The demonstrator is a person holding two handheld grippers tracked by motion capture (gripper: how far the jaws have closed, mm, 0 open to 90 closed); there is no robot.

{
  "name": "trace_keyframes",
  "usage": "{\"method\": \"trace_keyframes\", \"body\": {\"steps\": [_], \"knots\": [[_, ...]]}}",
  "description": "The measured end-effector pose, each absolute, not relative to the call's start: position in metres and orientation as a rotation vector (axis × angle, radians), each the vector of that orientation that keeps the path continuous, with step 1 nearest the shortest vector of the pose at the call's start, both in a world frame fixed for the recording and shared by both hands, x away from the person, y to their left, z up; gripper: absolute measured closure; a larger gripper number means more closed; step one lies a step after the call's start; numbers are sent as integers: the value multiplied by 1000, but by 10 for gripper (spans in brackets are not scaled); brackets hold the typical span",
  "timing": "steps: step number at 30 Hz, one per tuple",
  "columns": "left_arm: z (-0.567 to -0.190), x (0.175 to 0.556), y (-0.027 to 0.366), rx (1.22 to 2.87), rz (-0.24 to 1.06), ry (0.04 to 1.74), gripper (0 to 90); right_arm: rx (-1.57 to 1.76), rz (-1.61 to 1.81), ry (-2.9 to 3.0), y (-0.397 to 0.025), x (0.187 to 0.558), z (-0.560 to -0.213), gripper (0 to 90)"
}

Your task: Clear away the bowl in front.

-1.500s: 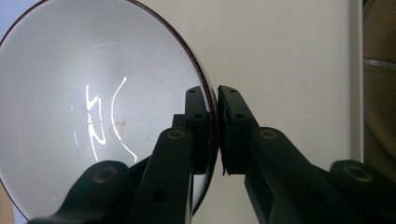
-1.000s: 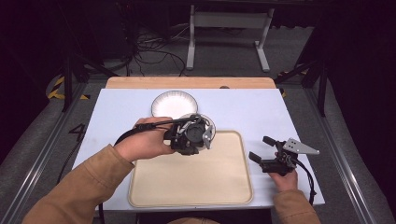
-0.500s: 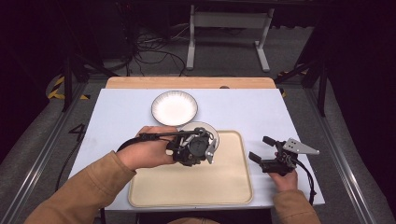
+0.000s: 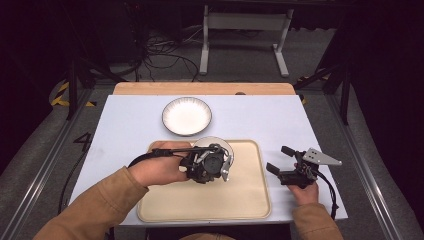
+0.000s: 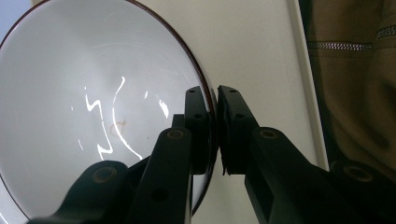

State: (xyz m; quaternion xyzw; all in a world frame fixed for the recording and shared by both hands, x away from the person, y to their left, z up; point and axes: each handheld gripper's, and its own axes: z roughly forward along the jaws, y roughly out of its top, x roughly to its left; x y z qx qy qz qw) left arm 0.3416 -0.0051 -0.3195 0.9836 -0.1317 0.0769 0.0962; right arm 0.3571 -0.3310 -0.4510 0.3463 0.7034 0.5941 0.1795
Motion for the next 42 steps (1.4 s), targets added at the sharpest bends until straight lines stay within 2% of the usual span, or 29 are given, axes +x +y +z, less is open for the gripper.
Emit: {"method": "trace_keyframes", "body": {"steps": [42], "knots": [[-374,352,-5,2972,87,-325,836,982,1680,1992,-331,357,-451,10]]}}
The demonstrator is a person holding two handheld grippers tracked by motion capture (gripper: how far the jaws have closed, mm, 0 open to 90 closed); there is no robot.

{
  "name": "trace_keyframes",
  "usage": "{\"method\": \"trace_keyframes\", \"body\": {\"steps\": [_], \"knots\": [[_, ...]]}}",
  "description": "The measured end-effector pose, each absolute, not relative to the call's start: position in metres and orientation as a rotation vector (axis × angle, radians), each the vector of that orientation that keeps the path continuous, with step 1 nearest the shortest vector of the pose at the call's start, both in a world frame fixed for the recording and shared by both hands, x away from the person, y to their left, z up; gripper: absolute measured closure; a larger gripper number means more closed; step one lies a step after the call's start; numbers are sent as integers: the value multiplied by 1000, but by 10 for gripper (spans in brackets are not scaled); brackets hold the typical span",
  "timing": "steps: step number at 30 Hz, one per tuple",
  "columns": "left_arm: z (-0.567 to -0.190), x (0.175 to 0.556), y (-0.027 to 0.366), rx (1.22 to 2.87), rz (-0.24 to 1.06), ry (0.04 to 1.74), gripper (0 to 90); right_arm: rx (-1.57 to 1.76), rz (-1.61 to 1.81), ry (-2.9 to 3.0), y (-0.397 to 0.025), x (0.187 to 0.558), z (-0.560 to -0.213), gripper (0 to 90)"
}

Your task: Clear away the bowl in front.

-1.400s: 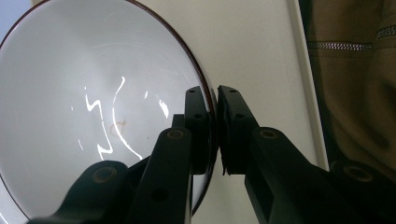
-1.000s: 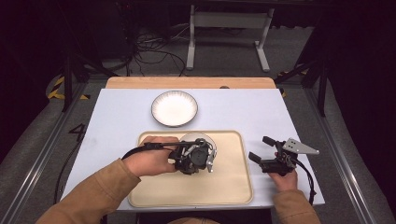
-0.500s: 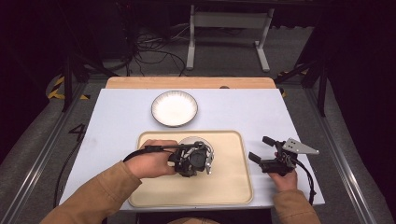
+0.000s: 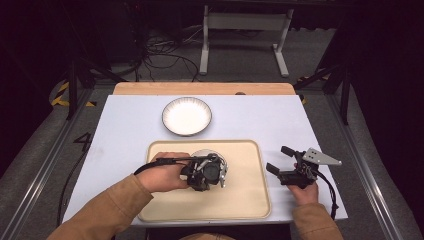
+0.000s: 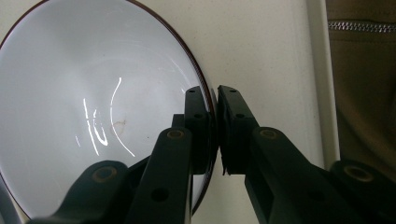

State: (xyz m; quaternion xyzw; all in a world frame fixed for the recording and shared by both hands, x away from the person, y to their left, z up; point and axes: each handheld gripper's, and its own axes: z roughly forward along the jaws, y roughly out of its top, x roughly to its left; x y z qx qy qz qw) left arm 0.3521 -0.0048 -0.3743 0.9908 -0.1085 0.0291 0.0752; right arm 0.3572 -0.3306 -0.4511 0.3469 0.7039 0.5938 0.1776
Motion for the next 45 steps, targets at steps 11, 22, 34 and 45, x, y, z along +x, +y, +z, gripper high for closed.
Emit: {"method": "trace_keyframes", "body": {"steps": [11,22,34,45], "knots": [[-379,351,-5,2988,72,-316,839,981,1679,1992,-331,357,-451,10],[-383,351,-4,3008,48,-286,829,982,1678,1992,-331,357,-451,10],[-385,352,-5,2998,-2,-266,629,987,1682,1991,-331,357,-451,11],[-372,357,9,2905,-27,-151,439,980,1679,2004,-330,358,-451,11]]}}
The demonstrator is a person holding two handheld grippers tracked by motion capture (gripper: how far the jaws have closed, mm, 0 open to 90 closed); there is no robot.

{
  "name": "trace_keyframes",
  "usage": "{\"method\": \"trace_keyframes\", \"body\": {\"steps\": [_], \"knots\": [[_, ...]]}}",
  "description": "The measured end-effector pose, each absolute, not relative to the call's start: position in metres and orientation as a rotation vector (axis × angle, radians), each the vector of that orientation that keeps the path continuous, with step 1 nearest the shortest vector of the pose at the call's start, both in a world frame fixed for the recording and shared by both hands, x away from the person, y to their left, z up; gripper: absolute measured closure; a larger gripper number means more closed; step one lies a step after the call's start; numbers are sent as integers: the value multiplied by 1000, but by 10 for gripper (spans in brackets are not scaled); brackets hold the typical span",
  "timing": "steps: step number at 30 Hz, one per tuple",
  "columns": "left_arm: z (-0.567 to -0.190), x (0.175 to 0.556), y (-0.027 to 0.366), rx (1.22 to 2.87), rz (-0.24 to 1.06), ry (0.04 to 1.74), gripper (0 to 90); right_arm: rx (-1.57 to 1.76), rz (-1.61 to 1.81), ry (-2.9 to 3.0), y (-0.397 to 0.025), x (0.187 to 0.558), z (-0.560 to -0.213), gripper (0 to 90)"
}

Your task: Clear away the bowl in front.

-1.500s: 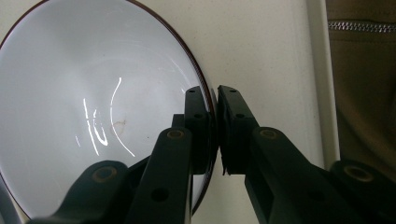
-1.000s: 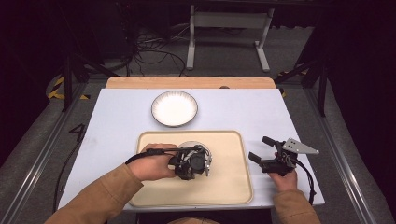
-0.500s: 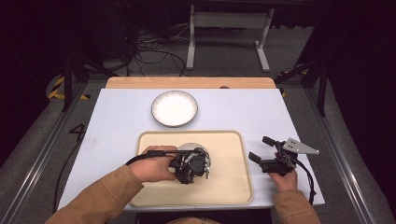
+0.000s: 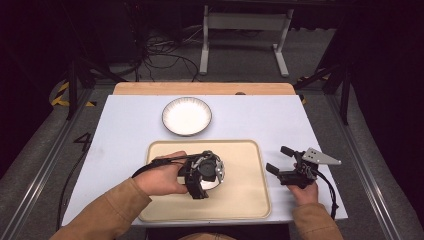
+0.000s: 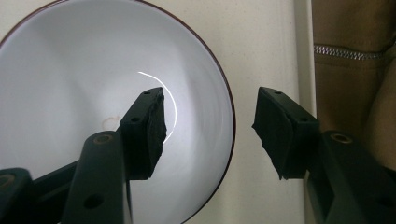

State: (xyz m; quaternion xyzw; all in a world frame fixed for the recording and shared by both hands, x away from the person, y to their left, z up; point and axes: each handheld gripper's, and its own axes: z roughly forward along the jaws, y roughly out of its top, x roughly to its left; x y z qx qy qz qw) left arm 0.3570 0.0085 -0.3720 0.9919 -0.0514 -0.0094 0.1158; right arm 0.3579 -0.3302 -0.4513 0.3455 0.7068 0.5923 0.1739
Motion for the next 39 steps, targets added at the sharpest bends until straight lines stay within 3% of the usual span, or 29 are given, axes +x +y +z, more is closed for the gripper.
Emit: {"method": "trace_keyframes", "body": {"steps": [10,18,23,28,39], "knots": [[-353,358,33,2727,20,-47,385,969,1671,2023,-328,359,-451,11],[-341,351,52,2570,113,34,390,966,1673,2028,-328,359,-451,10],[-337,350,68,2469,104,107,385,953,1671,2041,-327,360,-451,10],[-337,351,84,2374,65,168,376,950,1677,2047,-327,360,-451,10],[-346,344,126,2216,130,312,349,935,1689,2050,-327,361,-451,9]]}}
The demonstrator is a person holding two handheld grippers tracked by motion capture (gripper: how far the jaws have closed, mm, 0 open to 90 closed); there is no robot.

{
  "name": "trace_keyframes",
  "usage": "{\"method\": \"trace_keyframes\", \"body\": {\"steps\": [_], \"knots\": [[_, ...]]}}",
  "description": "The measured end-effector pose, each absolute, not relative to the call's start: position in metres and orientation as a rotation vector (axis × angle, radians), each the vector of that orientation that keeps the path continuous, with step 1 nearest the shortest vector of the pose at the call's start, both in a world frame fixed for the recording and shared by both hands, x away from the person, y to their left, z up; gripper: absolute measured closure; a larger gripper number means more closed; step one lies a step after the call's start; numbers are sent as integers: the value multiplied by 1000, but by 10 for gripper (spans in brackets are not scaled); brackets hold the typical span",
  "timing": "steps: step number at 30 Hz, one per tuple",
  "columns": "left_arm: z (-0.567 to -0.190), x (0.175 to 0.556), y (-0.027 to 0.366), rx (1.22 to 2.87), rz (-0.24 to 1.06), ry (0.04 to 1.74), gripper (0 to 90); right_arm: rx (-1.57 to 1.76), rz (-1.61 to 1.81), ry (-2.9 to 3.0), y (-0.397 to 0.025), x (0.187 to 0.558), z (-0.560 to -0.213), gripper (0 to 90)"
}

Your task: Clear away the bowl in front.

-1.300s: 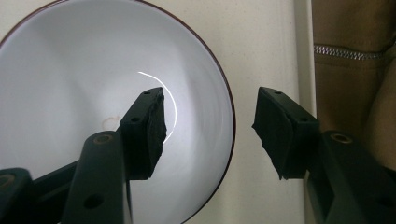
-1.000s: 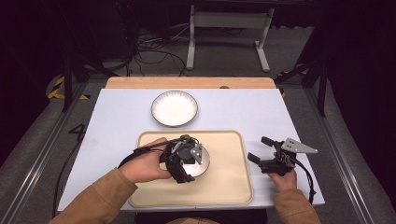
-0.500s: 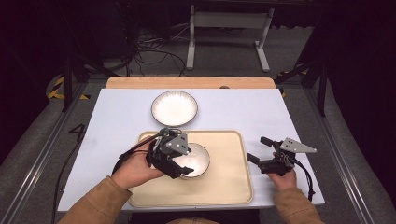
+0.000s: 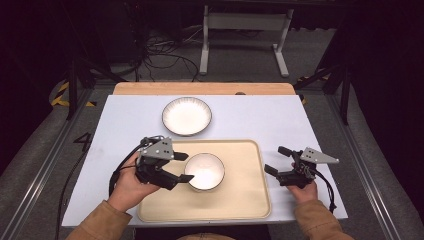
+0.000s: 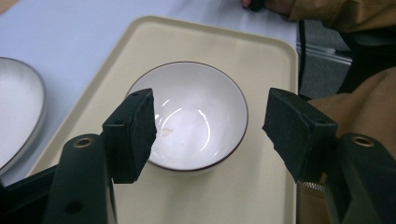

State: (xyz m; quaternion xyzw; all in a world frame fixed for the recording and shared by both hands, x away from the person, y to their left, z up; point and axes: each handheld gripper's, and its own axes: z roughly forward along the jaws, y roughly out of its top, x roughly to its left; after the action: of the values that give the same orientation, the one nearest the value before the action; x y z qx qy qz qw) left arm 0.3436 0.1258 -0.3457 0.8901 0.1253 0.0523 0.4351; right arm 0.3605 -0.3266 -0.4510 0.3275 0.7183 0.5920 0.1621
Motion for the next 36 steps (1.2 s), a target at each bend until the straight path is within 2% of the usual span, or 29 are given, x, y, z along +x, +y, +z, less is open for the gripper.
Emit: {"method": "trace_keyframes", "body": {"steps": [14,29,36], "knots": [[-366,339,186,2007,216,473,333,920,1669,2056,-325,359,-450,7],[-403,339,233,1843,272,561,233,908,1658,2050,-326,358,-450,6],[-425,339,249,1741,292,602,152,913,1663,2043,-327,358,-449,6]]}}
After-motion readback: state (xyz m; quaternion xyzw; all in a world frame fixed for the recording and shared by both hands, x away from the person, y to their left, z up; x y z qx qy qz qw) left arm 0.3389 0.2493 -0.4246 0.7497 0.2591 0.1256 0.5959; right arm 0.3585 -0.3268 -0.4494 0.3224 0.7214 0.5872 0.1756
